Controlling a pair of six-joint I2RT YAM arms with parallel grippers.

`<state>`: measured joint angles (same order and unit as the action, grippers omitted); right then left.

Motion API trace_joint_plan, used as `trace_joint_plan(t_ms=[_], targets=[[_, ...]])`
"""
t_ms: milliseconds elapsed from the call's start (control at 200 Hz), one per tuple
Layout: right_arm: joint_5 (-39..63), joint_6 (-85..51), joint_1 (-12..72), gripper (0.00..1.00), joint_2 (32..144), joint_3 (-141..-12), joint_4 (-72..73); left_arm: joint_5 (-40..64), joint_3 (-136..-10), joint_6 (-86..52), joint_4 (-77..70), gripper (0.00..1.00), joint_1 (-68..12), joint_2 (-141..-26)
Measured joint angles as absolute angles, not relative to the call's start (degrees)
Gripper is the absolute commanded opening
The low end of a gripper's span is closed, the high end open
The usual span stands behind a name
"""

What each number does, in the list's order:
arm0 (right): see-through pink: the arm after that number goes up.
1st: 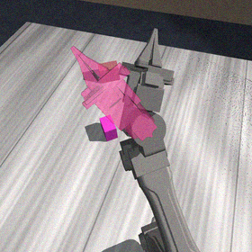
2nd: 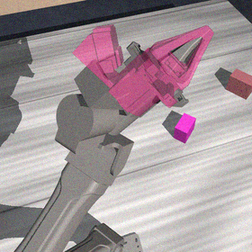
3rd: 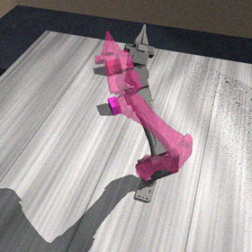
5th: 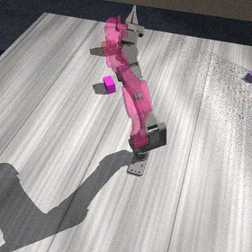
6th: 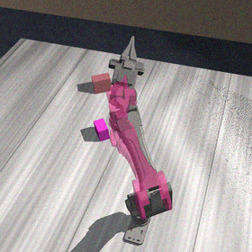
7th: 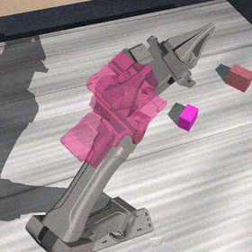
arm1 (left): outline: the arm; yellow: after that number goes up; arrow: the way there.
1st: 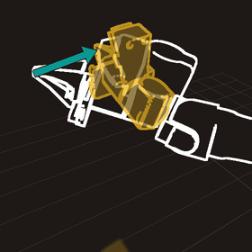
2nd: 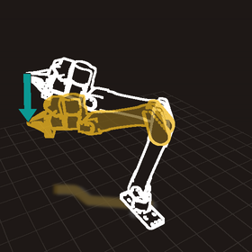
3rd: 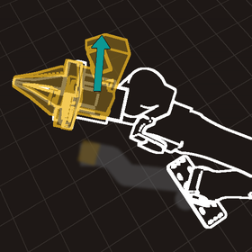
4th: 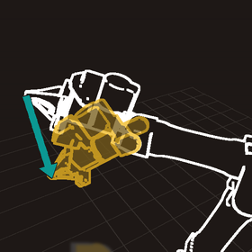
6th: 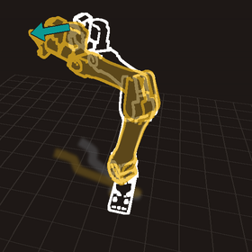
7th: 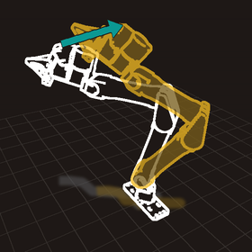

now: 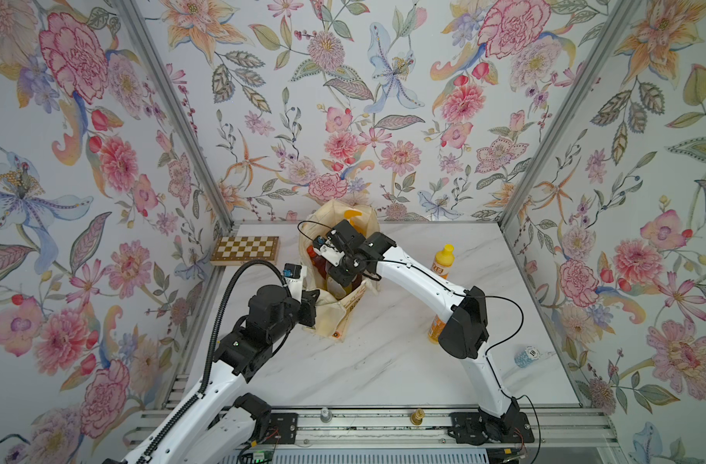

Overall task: Pack dish soap into the shopping bag
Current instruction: Place the bottle of dish soap in the shopping bag.

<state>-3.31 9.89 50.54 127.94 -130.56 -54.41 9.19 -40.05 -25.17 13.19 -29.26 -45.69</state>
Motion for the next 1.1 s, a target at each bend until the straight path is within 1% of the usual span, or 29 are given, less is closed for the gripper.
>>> trace_joint_plan(t_ms=[370,541,1101], targets=[[-4.6,9.5,50.4,0.00,127.9,-130.3,-54.6,9.2,-40.1,-22.1,12.6,0.00,-31.6,-45.5],[-5.1,7.8,49.4,0.00,126.8,-127.2,-53.5,8.8,-40.1,-21.4,13.1,0.00,-31.9,-44.8],[-5.6,4.2,48.5,0.00,114.0,-114.2,-49.4,8.9,-40.1,-19.7,13.0,0.00,-32.3,-44.9]])
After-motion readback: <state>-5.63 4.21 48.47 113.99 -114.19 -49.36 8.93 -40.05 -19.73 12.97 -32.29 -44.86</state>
